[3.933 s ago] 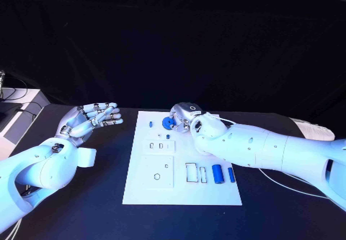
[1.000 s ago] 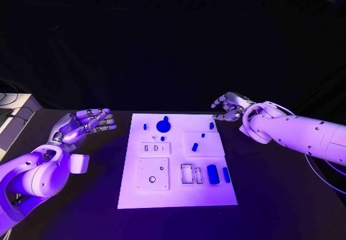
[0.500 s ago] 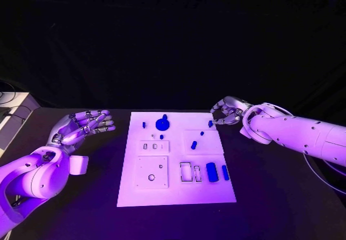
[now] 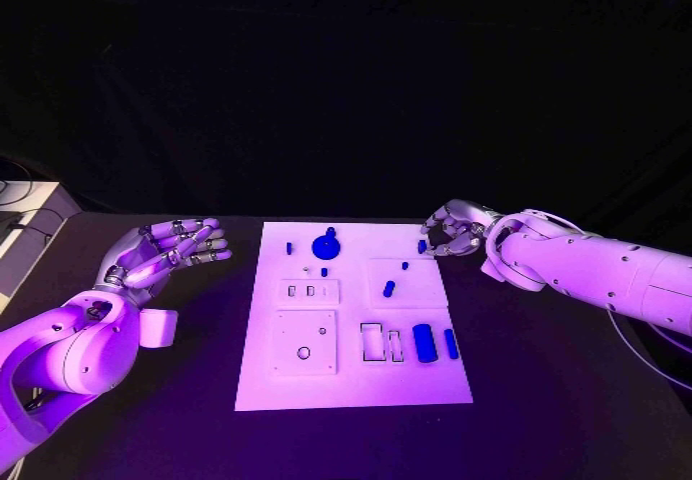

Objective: Assemble the parts on the task board

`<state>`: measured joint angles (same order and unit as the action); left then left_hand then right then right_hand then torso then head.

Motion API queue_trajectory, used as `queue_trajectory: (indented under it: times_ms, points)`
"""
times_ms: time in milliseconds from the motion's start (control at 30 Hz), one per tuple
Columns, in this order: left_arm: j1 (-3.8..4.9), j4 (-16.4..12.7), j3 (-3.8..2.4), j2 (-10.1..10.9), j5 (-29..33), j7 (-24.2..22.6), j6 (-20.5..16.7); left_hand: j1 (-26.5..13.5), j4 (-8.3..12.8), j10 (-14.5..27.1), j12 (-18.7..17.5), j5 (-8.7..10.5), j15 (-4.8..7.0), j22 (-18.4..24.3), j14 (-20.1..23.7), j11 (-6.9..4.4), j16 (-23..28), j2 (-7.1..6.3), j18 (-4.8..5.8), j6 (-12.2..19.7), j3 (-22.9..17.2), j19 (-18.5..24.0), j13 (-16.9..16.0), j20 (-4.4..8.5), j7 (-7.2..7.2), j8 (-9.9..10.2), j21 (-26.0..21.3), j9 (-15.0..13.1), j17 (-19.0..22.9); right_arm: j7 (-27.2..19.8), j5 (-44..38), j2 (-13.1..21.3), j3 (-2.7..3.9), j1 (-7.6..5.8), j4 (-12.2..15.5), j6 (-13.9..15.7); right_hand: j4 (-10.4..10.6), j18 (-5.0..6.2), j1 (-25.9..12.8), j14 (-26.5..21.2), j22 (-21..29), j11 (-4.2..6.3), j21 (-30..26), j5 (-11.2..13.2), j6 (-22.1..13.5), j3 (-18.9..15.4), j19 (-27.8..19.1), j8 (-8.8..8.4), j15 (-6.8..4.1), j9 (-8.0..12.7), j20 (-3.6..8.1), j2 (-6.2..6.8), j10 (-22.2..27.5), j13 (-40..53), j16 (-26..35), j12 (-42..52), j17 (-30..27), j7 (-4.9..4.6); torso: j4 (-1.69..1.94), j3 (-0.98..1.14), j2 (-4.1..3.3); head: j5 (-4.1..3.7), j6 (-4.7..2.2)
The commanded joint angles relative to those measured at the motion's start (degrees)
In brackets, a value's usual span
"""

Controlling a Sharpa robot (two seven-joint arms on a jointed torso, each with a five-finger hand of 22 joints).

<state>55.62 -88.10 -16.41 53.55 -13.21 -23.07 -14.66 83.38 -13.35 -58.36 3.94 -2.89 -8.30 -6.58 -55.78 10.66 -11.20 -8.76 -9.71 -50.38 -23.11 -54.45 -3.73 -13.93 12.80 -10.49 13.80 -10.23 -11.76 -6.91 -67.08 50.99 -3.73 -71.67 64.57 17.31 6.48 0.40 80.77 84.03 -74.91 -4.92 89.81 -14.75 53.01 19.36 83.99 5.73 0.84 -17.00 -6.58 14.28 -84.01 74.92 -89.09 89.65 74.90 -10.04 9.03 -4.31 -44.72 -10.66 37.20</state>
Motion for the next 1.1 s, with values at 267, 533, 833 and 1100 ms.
queue_trajectory:
  times_ms: [267,533,833,1100]
  points:
    - [-0.02,0.0,-0.05,0.0,-0.3,-0.7,0.9,-0.1,0.2,0.0,-0.3,0.02,-0.08,0.1,0.4,0.03,0.2,-0.41,-0.68,-0.1,-0.2,-0.2,0.0,-0.04,0.79,0.2,0.4,0.1,-0.1,-0.2,-0.4,-0.3,0.01,0.15,0.2,-2.0,0.2,-0.40,0.3,5.4,-15.1,-0.42,0.2,-0.4,0.1,-0.6,6.0,-0.24,0.26,-0.1,-0.47,-0.15,-5.8,14.9,-0.3,0.2,12.6,-0.11,-0.02,0.05,-0.03,-0.01,-0.08]
    - [-0.03,0.0,-0.05,0.0,-0.3,-0.7,1.0,-0.1,0.2,0.0,-0.3,0.02,-0.08,0.1,0.4,0.03,0.2,-0.41,-0.68,-0.1,-0.2,-0.2,0.0,-0.04,0.79,0.2,0.4,0.1,-0.1,0.4,-0.3,-1.1,0.01,0.65,-0.5,-1.4,0.8,-0.40,0.0,5.4,-15.1,-0.31,0.2,-0.5,0.9,-0.6,6.0,0.12,0.18,-0.2,-0.43,-0.94,-6.0,15.1,-0.3,0.4,12.8,0.02,0.03,0.04,-0.03,-0.25,0.02]
    - [-0.03,0.0,-0.05,-0.1,-0.3,-0.7,1.0,-0.1,0.2,0.0,-0.3,0.02,-0.08,0.1,0.4,0.03,0.2,-0.41,-0.68,-0.1,-0.2,-0.2,0.0,-0.04,0.79,0.2,0.4,0.1,-0.1,0.7,-0.2,-1.6,0.01,1.06,-0.7,-0.4,1.9,-0.40,-0.6,5.4,-15.1,0.05,0.2,-0.7,2.7,0.2,6.0,0.99,-0.17,-0.5,-0.16,-2.01,-6.0,15.1,-0.3,0.4,12.8,0.45,-0.01,0.05,-0.02,-0.05,0.13]
    - [-0.04,0.1,-0.05,-0.1,-0.3,-0.7,0.9,-0.1,0.2,0.0,-0.3,0.02,-0.08,0.1,0.4,0.03,0.2,-0.41,-0.68,-0.1,-0.2,-0.2,0.0,-0.04,0.79,0.2,0.4,0.1,-0.1,1.0,-0.1,-1.6,0.01,1.12,-1.0,0.1,2.2,-0.40,-0.6,5.4,-15.1,0.44,0.2,-0.9,3.9,1.1,6.0,1.64,-0.52,-0.7,0.14,-2.46,-6.0,15.1,-0.3,0.4,12.8,0.90,-0.05,0.07,0.00,-0.01,0.14]
